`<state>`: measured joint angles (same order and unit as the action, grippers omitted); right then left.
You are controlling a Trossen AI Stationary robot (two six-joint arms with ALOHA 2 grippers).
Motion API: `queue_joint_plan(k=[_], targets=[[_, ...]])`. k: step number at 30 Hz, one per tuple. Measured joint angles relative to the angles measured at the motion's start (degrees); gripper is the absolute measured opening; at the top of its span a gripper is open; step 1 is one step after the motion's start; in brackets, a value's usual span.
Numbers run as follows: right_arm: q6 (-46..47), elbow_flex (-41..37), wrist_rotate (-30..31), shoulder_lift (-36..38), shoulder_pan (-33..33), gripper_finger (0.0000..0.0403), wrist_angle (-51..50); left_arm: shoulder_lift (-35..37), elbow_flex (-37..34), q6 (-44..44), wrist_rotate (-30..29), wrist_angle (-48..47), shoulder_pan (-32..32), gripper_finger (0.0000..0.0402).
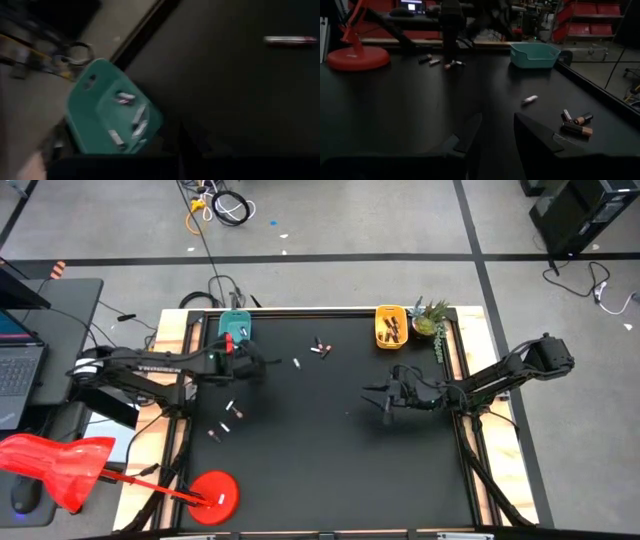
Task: Sort batteries
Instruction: Put the black battery into the yellow bin
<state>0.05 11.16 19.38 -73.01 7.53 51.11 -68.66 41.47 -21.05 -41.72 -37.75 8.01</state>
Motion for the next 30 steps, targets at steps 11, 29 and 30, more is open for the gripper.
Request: queue_joint_plan(k=[11,29,30], targets=[[-4.5,0.0,2.0,0.0,-2.0,0.0122,-0.8,0.3,7.2,-28.8,55.1,-18.1,-20.3,0.0012],[-16.6,0.0,-7.2,0.0,-12.0,0.0122,15.0,-16.2,12.0,-43.7,56.9,-20.9,-49.7,0.0016],[-16.6,0.0,-8.3,0.0,-12.7,0.0122,15.5,-17.9,13.3,-41.9,57.2,-22.1,-50.2,0.0021]])
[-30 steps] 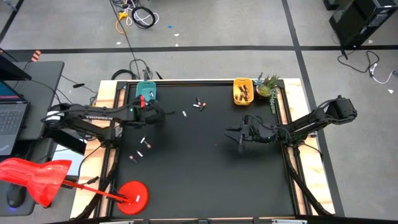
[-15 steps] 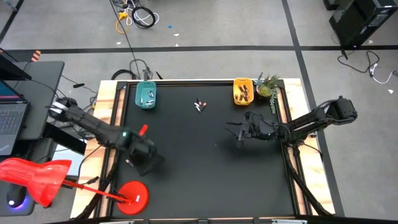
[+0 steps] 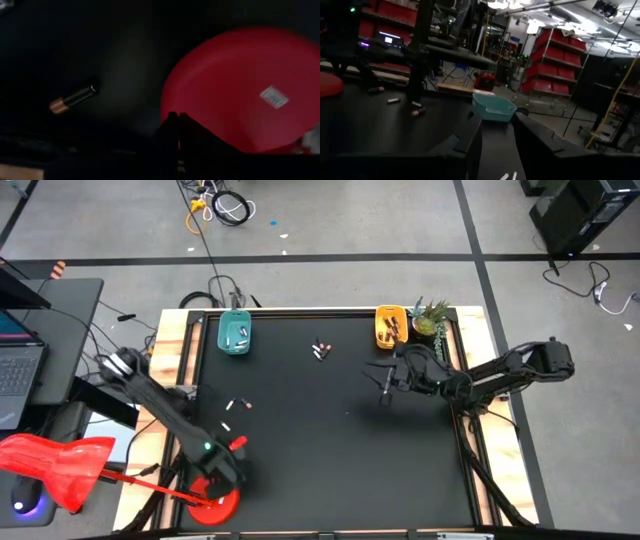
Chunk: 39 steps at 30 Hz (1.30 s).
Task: Sort batteries
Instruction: Put the black battery into the yellow bin
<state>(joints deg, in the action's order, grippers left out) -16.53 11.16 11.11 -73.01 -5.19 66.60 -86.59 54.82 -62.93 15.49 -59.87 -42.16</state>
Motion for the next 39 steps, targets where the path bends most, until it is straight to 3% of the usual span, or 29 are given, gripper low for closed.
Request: queue_joint_plan(k=[7,16,26,33,39], targets=[[1.3,0.0,-6.3,0.0,-4.1,0.0122,1.4,-9.2,6.8,12.1,-1.1,-10.6,-1.4,0.0095],[2.9,0.0,-8.4,0.0,-5.1,0.0122,1.3,-10.7,7.0,21.8,-7.4,-18.3,-5.4,0.0176],[4.6,0.0,-9.8,0.0,-5.1,0.0122,1.0,-10.7,5.8,24.2,-9.3,-16.6,-4.4,0.0188],[4.8,0.0,-9.9,0.0,-5.1,0.0122,0.8,-10.7,7.6,25.3,-14.1,-16.4,-2.5,0.0181],[5.0,0.0,-10.2,0.0,-5.1,0.0122,0.6,-10.7,7.3,30.7,-15.1,-17.3,-0.4,0.0175]])
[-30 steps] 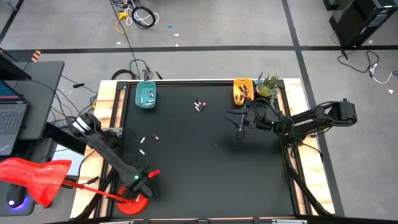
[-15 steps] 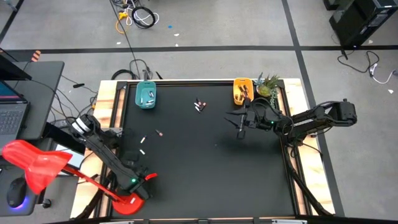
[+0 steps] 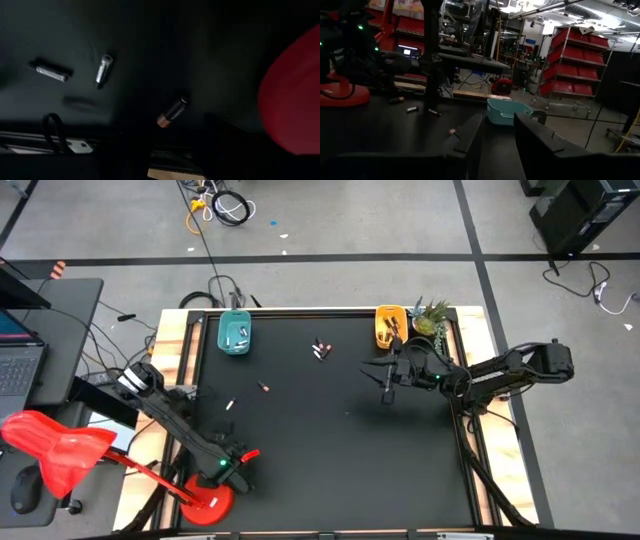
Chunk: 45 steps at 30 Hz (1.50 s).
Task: Sort batteries
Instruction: Put the black battery into the yellow bin
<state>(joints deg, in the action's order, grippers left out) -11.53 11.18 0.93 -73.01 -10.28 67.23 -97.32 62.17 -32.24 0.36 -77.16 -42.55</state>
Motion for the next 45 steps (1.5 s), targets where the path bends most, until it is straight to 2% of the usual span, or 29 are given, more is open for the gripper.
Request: queue_joint_plan(k=[11,15,18,32,45], targets=[[0.0,0.0,-0.6,0.0,0.1,0.0122,0.0,0.0,-9.1,7.8,0.0,3.5,0.6,0.0174],[0.0,0.0,-0.6,0.0,0.1,0.0122,-0.1,0.0,-9.6,9.7,0.9,3.8,0.6,0.0174],[0.0,0.0,-0.6,0.0,0.1,0.0122,-0.5,0.0,-9.6,11.1,3.8,4.1,0.5,0.0174],[0.7,0.0,-0.7,0.0,0.1,0.0122,-0.5,0.0,-12.7,12.5,6.5,9.0,0.1,0.0173],[0.7,0.0,-0.7,0.0,0.1,0.0122,-0.9,0.2,-16.5,12.5,8.5,14.0,0.1,0.0129]])
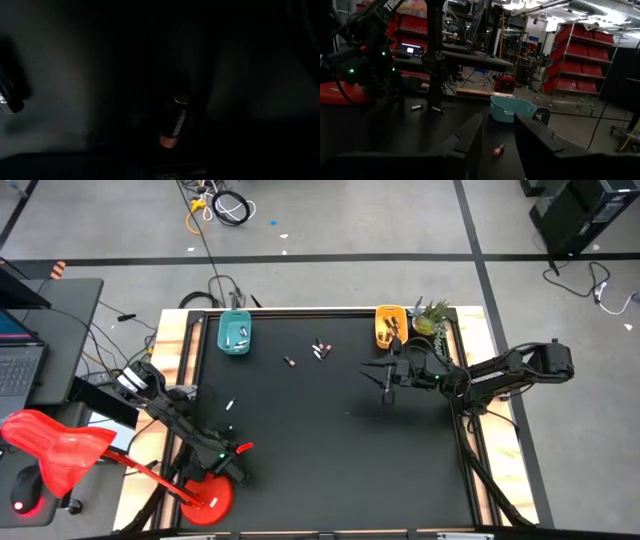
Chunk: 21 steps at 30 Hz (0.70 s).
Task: Sort batteries
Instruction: Put the black battery into the yellow bin
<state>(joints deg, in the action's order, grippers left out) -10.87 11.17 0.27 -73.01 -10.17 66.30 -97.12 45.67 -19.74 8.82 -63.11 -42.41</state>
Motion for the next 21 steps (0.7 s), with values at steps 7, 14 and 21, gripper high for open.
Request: queue_joint_plan(k=[7,14,21], targets=[[-0.1,0.0,0.0,0.0,0.0,0.0122,0.0,0.0,-0.1,0.0,-0.3,0.7,0.0,0.0047],[-0.2,0.0,0.0,0.0,0.0,0.0122,0.0,-0.1,0.6,-1.3,-1.7,-0.1,0.0,0.0043],[0.2,0.0,0.0,0.0,0.0,0.0122,0.0,-0.1,3.3,-2.9,-9.0,-2.3,1.6,0.0043]])
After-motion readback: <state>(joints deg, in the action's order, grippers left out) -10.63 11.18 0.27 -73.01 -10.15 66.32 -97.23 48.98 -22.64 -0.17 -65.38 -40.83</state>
